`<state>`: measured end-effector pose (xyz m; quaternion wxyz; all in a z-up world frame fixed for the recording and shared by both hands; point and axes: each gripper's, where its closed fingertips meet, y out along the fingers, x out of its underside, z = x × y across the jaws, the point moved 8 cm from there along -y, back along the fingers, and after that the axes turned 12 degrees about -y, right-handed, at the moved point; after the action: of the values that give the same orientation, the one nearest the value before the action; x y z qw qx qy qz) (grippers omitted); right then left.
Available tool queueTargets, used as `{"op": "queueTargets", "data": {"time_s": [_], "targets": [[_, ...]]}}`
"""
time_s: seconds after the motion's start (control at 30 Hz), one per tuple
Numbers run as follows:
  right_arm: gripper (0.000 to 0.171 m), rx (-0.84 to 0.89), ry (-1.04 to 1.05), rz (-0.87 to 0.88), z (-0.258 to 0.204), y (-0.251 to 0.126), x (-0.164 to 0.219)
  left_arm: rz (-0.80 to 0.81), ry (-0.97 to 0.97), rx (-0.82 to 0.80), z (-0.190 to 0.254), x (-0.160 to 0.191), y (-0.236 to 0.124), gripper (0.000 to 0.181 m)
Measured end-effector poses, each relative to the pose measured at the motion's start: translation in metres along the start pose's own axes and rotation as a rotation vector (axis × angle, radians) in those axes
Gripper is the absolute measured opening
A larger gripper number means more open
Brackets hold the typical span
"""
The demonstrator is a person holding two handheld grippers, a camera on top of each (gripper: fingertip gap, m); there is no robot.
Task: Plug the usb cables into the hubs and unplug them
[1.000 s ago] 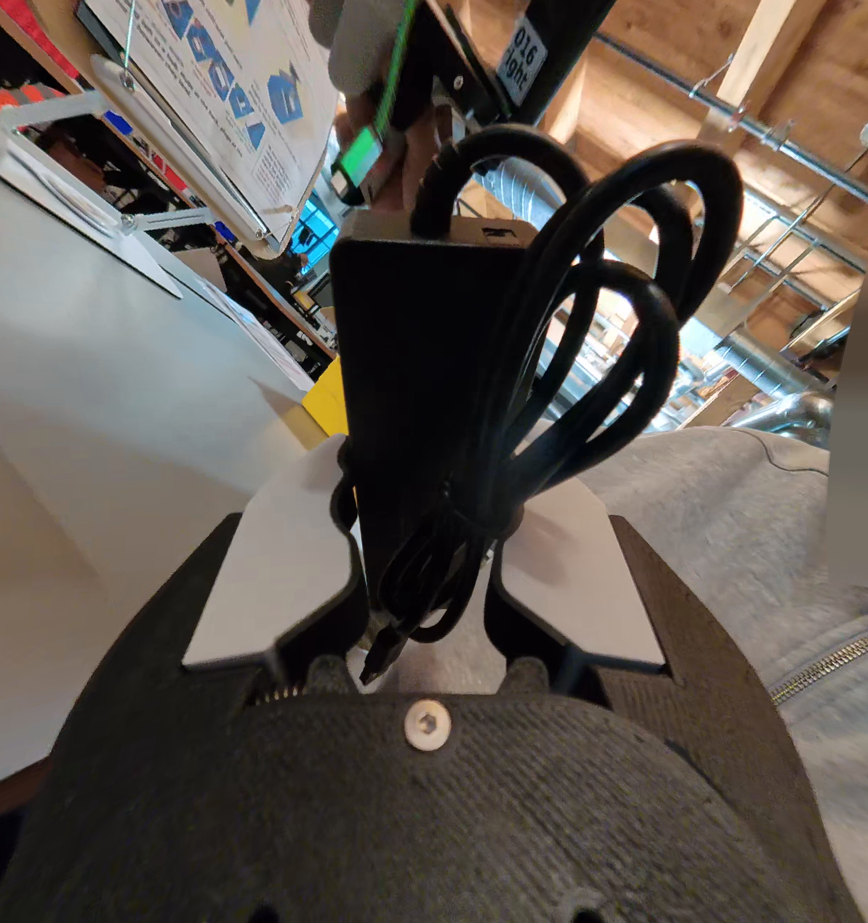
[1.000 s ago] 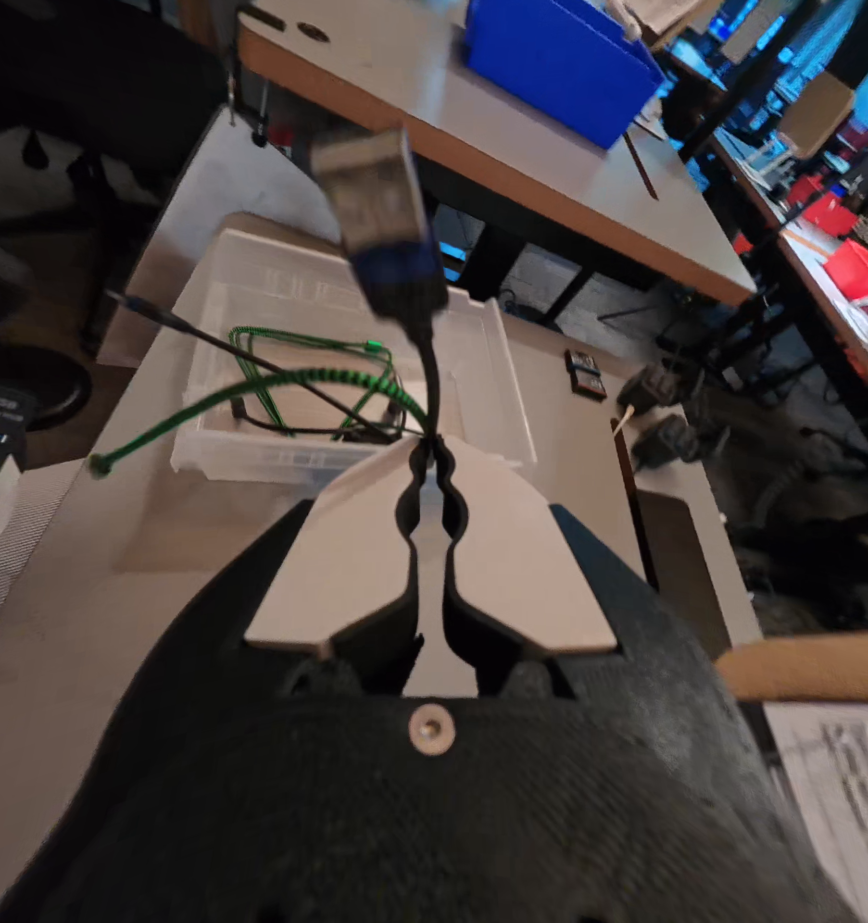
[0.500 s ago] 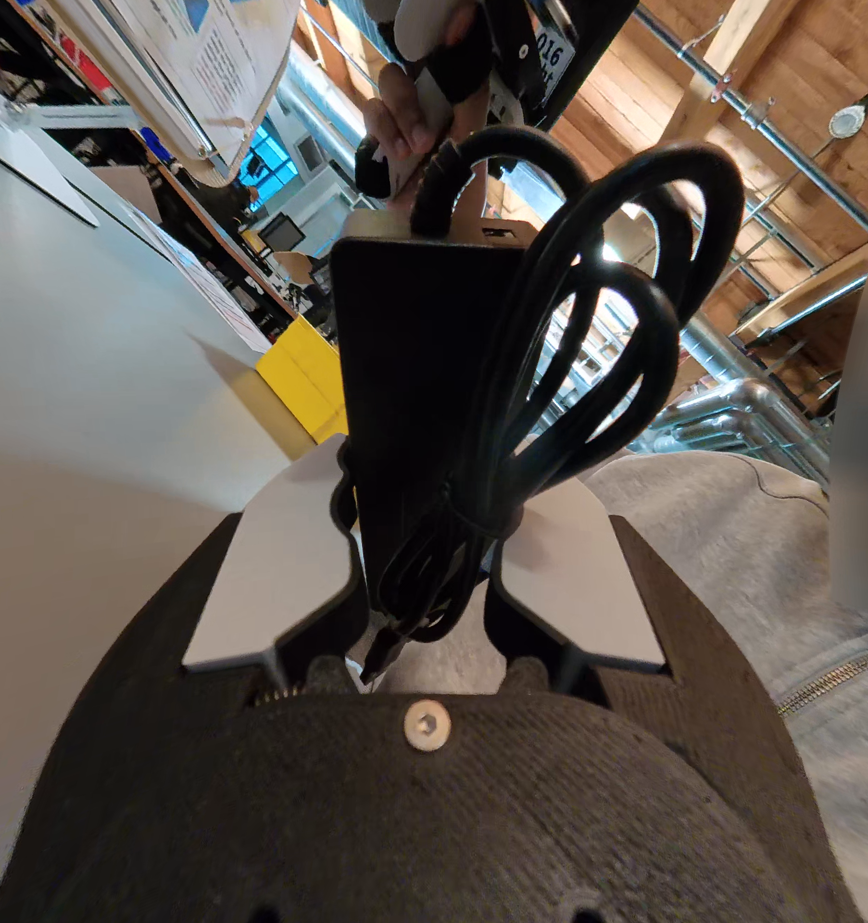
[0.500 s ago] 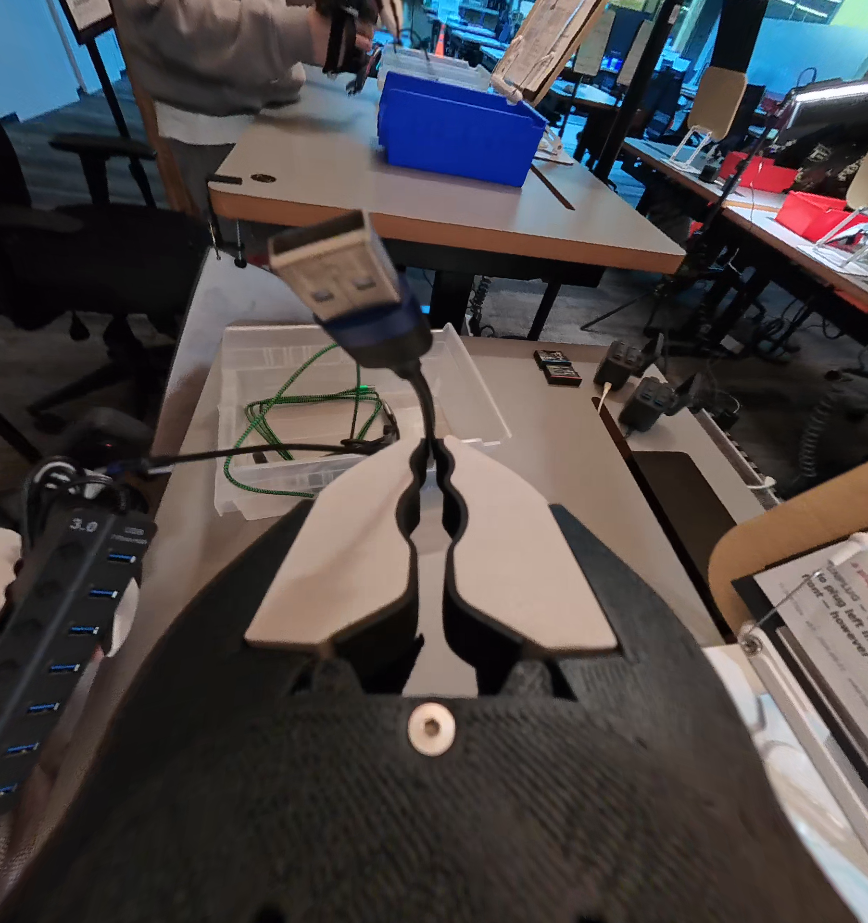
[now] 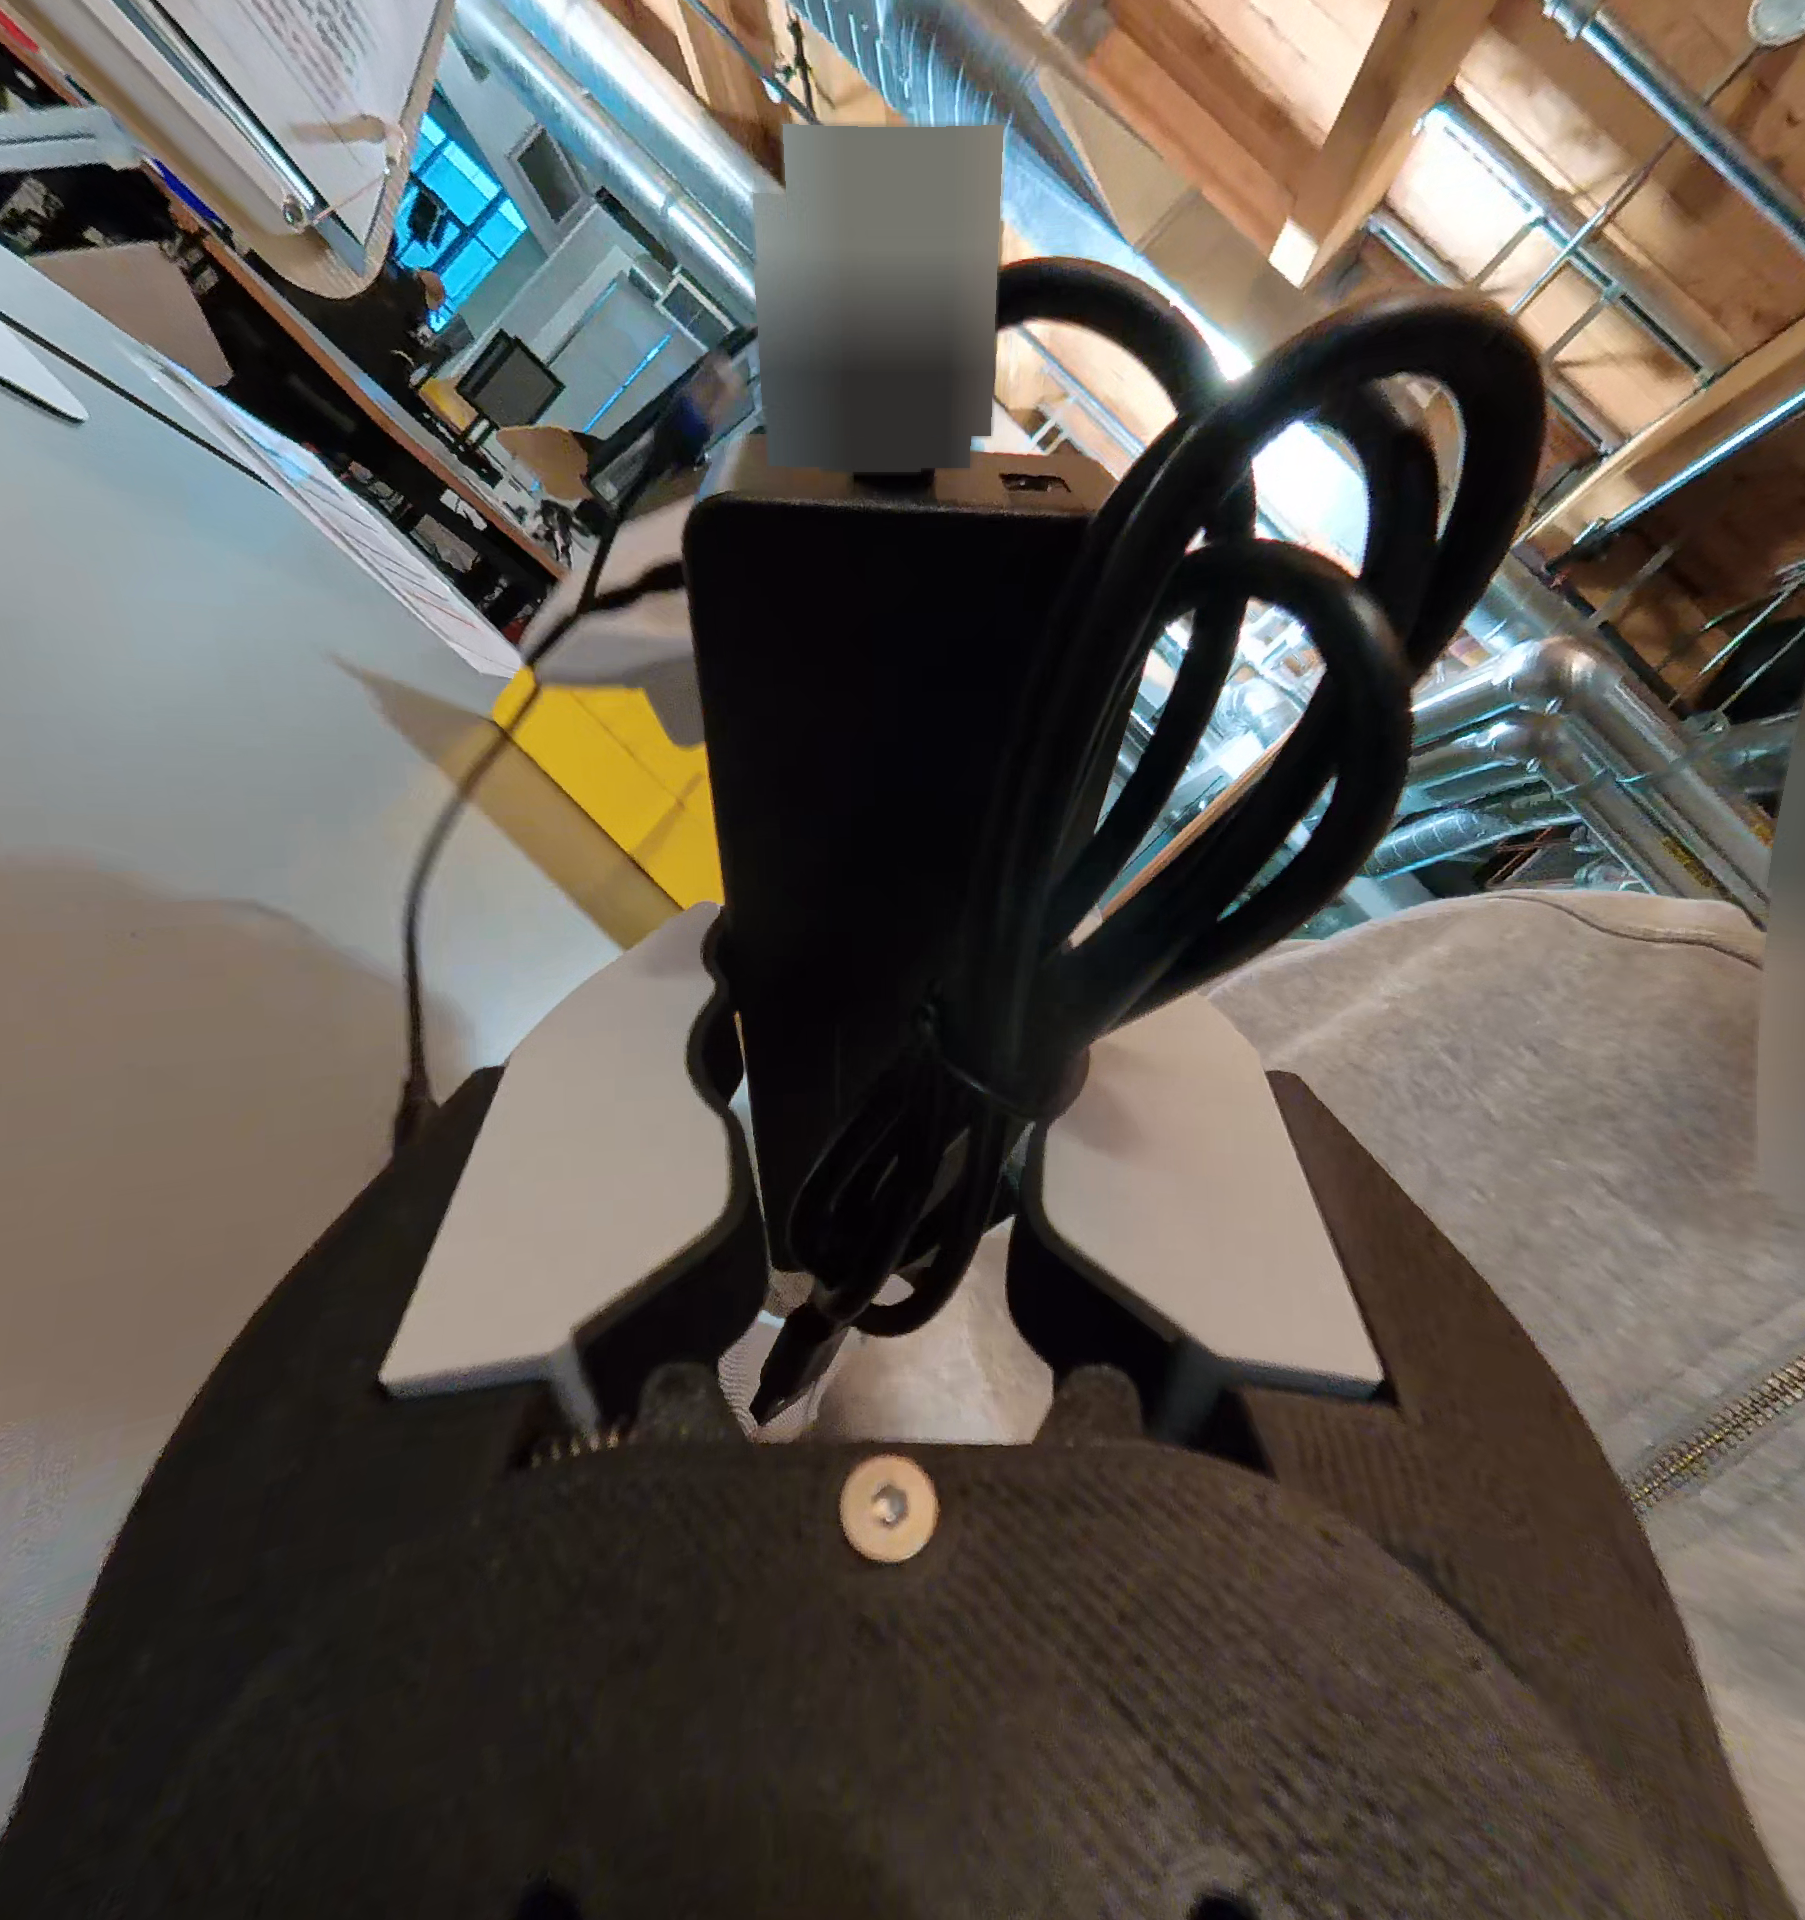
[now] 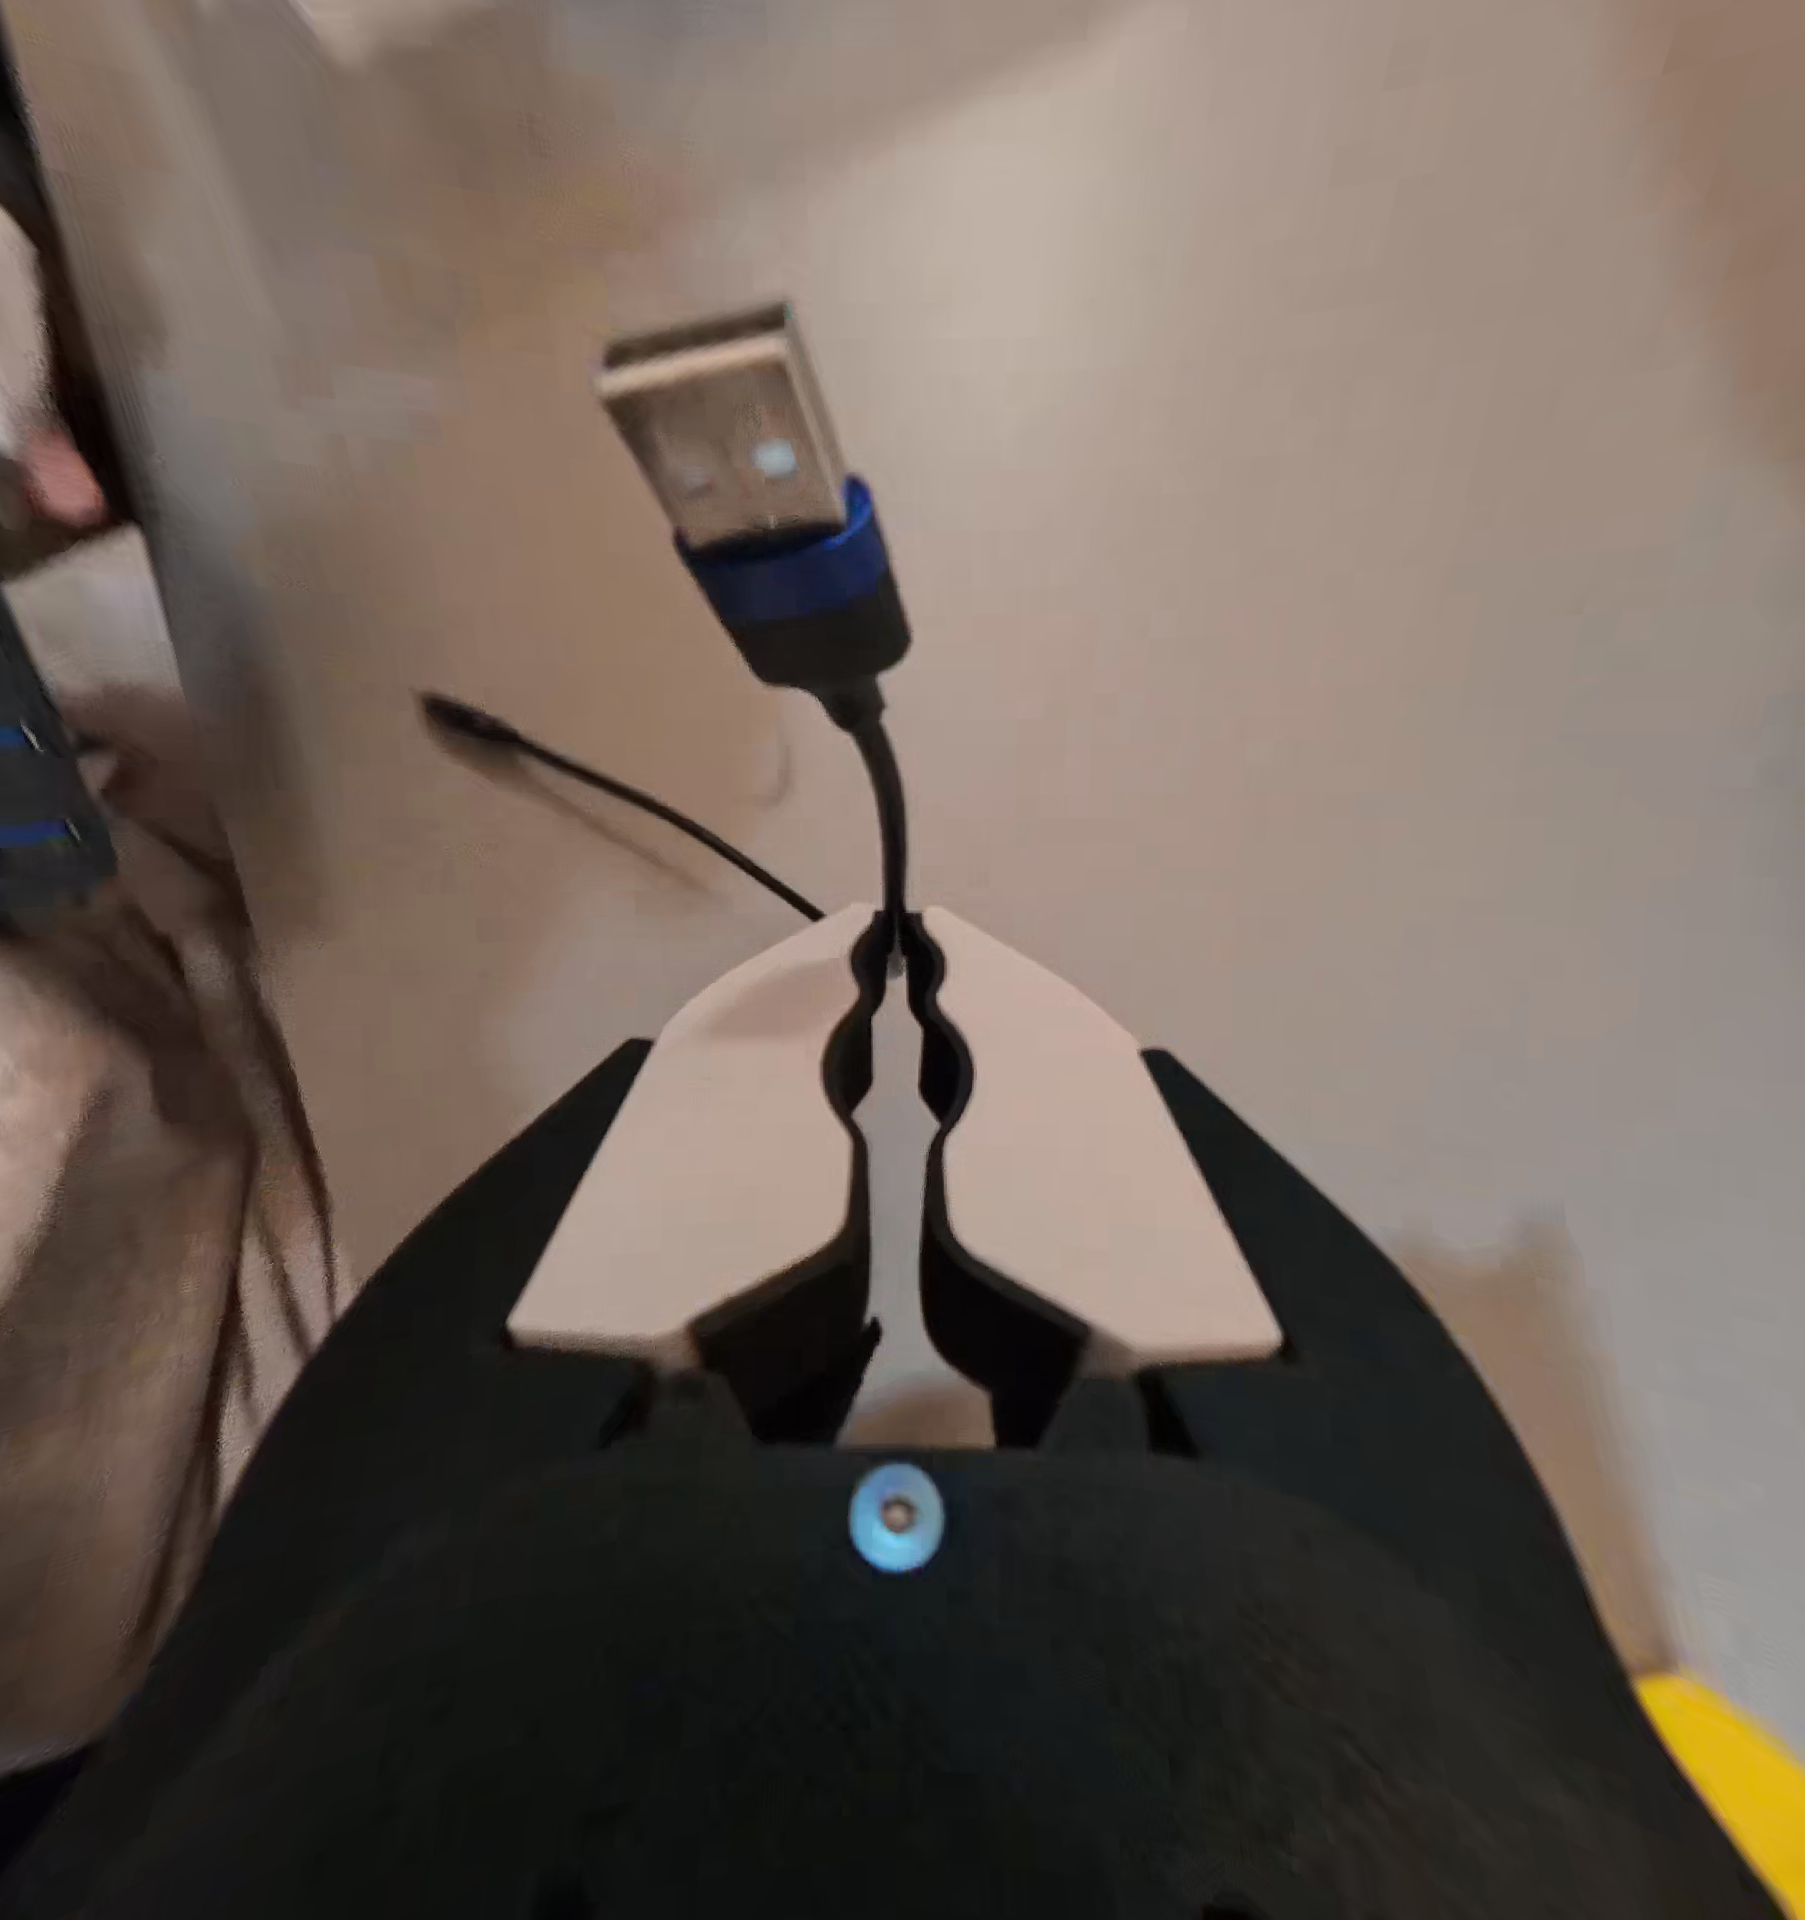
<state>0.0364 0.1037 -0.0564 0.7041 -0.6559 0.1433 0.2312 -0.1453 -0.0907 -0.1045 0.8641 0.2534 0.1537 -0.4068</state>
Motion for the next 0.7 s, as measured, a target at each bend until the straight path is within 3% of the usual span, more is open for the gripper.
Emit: {"op": "queueTargets", "data": {"time_s": [0.1, 0.17, 0.4, 0.7], "targets": [[0.004, -0.001, 0.093, -0.157, -0.009, 0.015, 0.039, 0.000, -0.031, -0.011, -0.004, 0.005, 0.003, 0.054], [0.004, 0.035, 0.124, -0.168, -0.009, 0.023, 0.056, 0.012, -0.062, -0.009, -0.005, 0.010, 0.006, 0.054], [0.009, 0.010, 0.203, -0.021, -0.016, 0.040, 0.086, 0.011, -0.027, -0.071, -0.009, 0.018, 0.022, 0.054], [0.021, 0.099, 0.219, 0.169, -0.014, 0.043, 0.086, 0.107, 0.045, -0.112, -0.010, 0.003, 0.036, 0.053]]}}
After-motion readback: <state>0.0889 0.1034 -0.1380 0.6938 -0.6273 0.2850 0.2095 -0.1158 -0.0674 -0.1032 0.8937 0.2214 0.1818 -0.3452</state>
